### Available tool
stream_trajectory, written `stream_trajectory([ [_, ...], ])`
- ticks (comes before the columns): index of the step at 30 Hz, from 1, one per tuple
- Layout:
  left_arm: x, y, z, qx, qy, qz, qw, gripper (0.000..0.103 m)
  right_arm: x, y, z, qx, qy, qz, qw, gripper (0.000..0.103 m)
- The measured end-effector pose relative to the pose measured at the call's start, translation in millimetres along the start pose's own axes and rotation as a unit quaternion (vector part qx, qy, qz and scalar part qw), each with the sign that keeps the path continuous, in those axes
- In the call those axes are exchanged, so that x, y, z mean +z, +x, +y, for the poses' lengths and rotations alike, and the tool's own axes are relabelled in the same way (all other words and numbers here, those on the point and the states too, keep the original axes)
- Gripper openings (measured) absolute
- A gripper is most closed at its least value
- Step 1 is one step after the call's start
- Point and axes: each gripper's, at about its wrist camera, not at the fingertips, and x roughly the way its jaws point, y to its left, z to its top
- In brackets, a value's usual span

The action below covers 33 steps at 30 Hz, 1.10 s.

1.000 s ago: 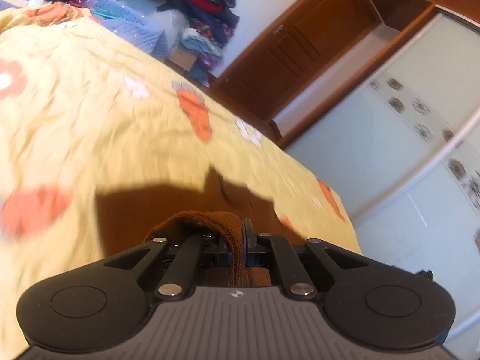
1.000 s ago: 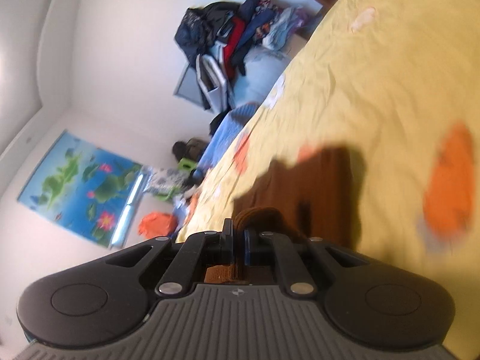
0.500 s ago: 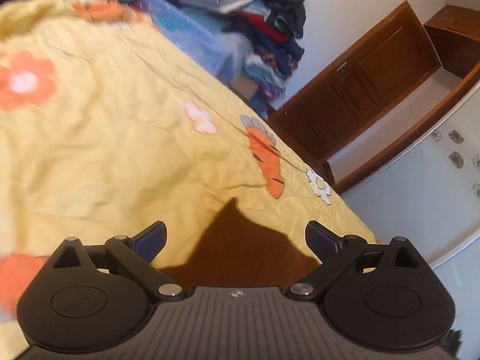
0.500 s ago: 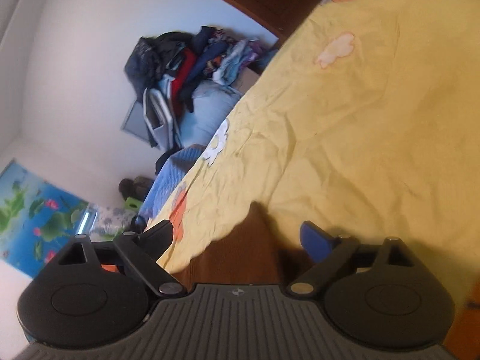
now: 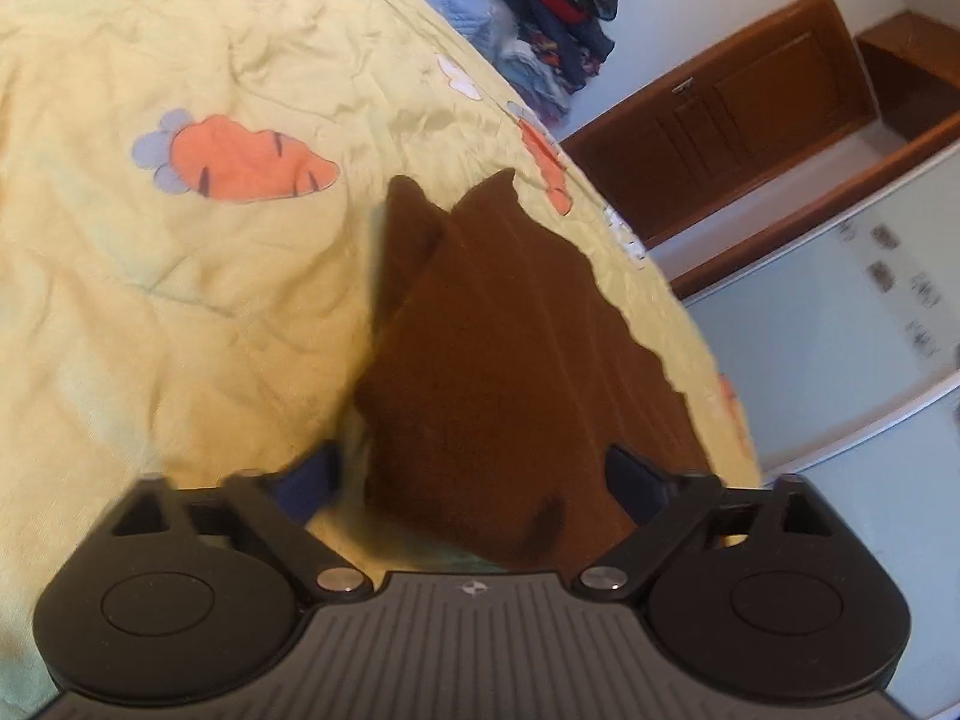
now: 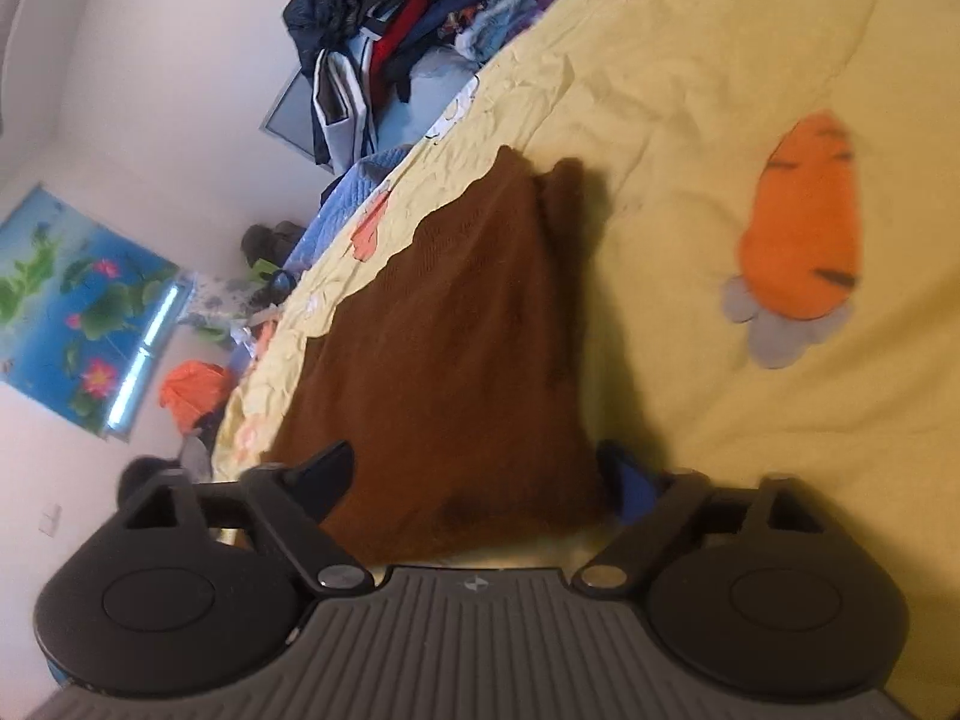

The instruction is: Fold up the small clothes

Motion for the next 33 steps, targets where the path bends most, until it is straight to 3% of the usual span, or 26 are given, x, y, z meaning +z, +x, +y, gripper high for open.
stream_trajectory([
  [1, 1.1, 7.6, -2.2, 0.016, 0.003, 0.024, 0.9996, 0.013, 5.3, 11.2, 1.0, -0.008, 0.007, 0.019, 1.0, 0.023],
  [2, -0.7, 12.8, 0.2, 0.03, -0.004, 0.038, 0.9988, 0.012, 7.6, 17.7, 0.0, -0.011, 0.004, 0.024, 1.0, 0.019],
  [7, -7.1, -18.4, -12.9, 0.028, 0.028, 0.011, 0.9992, 0.01, -0.7, -6.7, 17.8, -0.002, -0.04, 0.002, 0.999, 0.019],
  [12, -45.6, -73.6, -16.3, -0.003, 0.058, 0.029, 0.9979, 0.01, -29.2, -58.1, 19.6, 0.017, -0.07, 0.014, 0.997, 0.018],
  [16, -94.8, -96.0, 10.9, 0.047, 0.099, 0.046, 0.9929, 0.014, -71.6, -79.5, 5.1, -0.006, -0.074, 0.045, 0.996, 0.022],
  [18, -105.1, -106.5, 25.0, 0.051, 0.106, 0.037, 0.9923, 0.018, -81.0, -84.4, -1.6, -0.021, -0.062, 0.039, 0.997, 0.039],
  [19, -102.0, -114.9, 28.3, 0.048, 0.1, 0.031, 0.9933, 0.026, -78.2, -91.1, -3.5, -0.019, -0.058, 0.026, 0.998, 0.046],
  [21, -82.0, -133.3, 25.1, 0.052, 0.096, -0.001, 0.994, 0.039, -59.9, -105.7, 1.6, -0.027, -0.053, -0.03, 0.998, 0.082],
  [22, -68.3, -143.2, 19.3, 0.043, 0.101, -0.03, 0.9935, 0.059, -49.1, -112.1, 8.2, -0.029, -0.063, -0.062, 0.996, 0.085],
  [23, -54.0, -150.0, 11.5, 0.036, 0.108, -0.062, 0.9915, 0.087, -35.9, -112.7, 15.8, -0.025, -0.077, -0.08, 0.993, 0.086],
  [24, -40.5, -153.0, 2.3, 0.041, 0.114, -0.094, 0.9882, 0.097, -20.9, -108.3, 24.0, -0.02, -0.09, -0.084, 0.992, 0.087],
  [25, -27.4, -149.5, -8.5, 0.048, 0.125, -0.117, 0.984, 0.101, -7.5, -98.9, 31.1, -0.02, -0.101, -0.082, 0.991, 0.087],
  [27, -1.4, -117.6, -32.9, 0.068, 0.155, -0.12, 0.9782, 0.101, 21.3, -68.5, 42.6, -0.032, -0.122, -0.065, 0.99, 0.086],
  [30, 27.6, -37.4, -50.9, 0.117, 0.17, -0.075, 0.9756, 0.095, 53.6, -12.4, 47.7, -0.072, -0.13, -0.032, 0.988, 0.083],
  [32, 36.4, 15.7, -58.6, 0.14, 0.186, -0.024, 0.9723, 0.062, 61.9, 17.9, 48.0, -0.089, -0.127, -0.009, 0.988, 0.077],
  [33, 37.3, 32.9, -59.4, 0.146, 0.189, -0.001, 0.9711, 0.058, 65.7, 33.5, 49.6, -0.096, -0.13, 0.002, 0.987, 0.075],
])
